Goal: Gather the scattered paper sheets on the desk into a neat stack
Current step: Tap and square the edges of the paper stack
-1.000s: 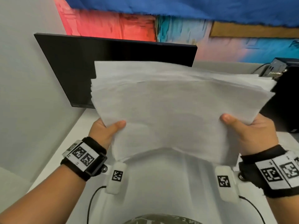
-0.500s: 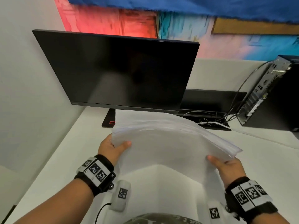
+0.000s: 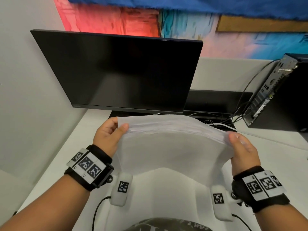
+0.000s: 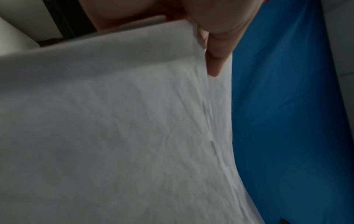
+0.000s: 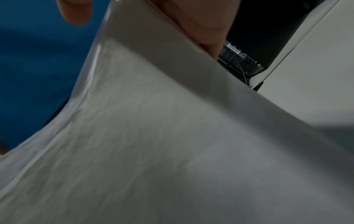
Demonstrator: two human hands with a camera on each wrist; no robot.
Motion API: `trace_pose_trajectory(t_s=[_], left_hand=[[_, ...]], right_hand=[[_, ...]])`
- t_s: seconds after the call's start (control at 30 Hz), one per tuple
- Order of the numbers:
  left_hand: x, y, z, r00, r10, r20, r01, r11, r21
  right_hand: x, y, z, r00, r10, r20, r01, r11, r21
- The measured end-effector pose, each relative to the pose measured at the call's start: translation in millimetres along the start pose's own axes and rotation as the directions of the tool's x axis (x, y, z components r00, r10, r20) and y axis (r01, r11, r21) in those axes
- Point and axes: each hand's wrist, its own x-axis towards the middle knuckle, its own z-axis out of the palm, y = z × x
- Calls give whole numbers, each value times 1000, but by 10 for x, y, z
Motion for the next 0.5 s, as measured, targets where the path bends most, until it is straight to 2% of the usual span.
trace_pose_trajectory(t_s=[0.17,0.3,0.4,0.5], left_hand=[[49,-53,21,995,-98,-36,98,995,-14],[87,23,78,996,-74,-39,72,996,-49],[99,36,90,998,-45,-51,47,998,32],[126,-65,70,990,-112,-83,119,990,79]], right_hand=[[81,-67,63,997,-31,-66,26,997,-75],[143,-46,81,994,-79,-75,71,991,-110],[181,-23,88,993,-94,-66,83,985,-148],[196,-5,38,997,-71,-5,70,989,-133]])
